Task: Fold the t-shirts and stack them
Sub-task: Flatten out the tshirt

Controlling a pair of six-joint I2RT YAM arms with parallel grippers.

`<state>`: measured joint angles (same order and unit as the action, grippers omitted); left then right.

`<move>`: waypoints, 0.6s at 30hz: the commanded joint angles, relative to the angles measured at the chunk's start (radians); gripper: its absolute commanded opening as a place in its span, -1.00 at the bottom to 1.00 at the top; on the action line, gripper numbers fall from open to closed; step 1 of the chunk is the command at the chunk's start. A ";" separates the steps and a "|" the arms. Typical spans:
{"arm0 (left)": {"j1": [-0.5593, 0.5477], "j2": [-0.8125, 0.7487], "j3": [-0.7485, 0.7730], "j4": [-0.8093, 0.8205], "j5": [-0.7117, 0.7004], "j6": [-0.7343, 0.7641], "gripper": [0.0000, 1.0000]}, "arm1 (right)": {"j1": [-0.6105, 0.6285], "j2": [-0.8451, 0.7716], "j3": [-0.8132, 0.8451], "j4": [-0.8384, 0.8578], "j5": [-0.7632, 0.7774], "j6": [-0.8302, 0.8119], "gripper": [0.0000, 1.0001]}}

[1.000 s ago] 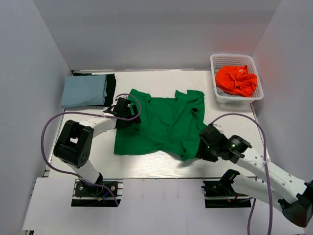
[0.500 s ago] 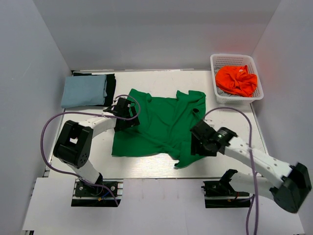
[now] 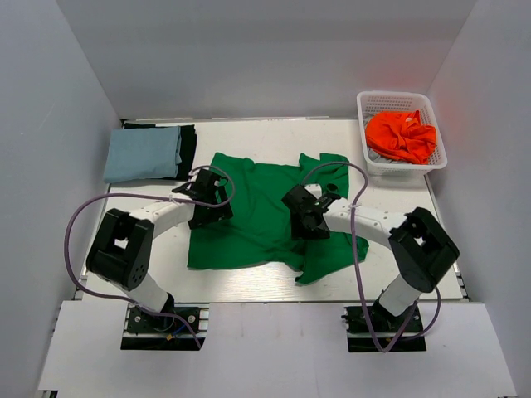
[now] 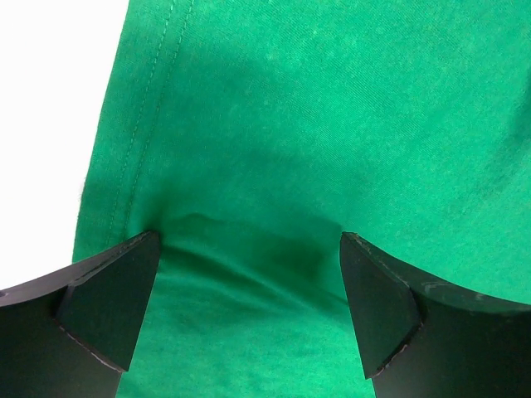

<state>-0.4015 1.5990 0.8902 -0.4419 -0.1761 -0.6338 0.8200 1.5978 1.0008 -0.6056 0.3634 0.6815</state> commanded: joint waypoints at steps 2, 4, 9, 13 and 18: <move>-0.002 -0.074 -0.031 -0.001 -0.014 -0.009 1.00 | -0.001 0.046 0.019 0.029 0.019 0.042 0.26; -0.002 -0.083 -0.049 -0.001 -0.023 -0.009 1.00 | 0.001 0.059 0.010 0.018 0.029 0.050 0.04; -0.002 -0.094 -0.059 -0.001 -0.045 -0.009 1.00 | 0.001 0.012 -0.039 -0.034 0.066 0.119 -0.38; 0.007 -0.094 -0.069 0.008 -0.054 -0.018 1.00 | 0.002 -0.079 -0.082 -0.071 0.091 0.153 -0.72; 0.007 -0.064 -0.051 -0.012 -0.092 -0.029 1.00 | -0.001 -0.228 -0.155 -0.111 0.100 0.194 -1.00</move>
<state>-0.4007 1.5475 0.8314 -0.4423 -0.2249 -0.6456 0.8192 1.4506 0.8734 -0.6590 0.4194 0.8173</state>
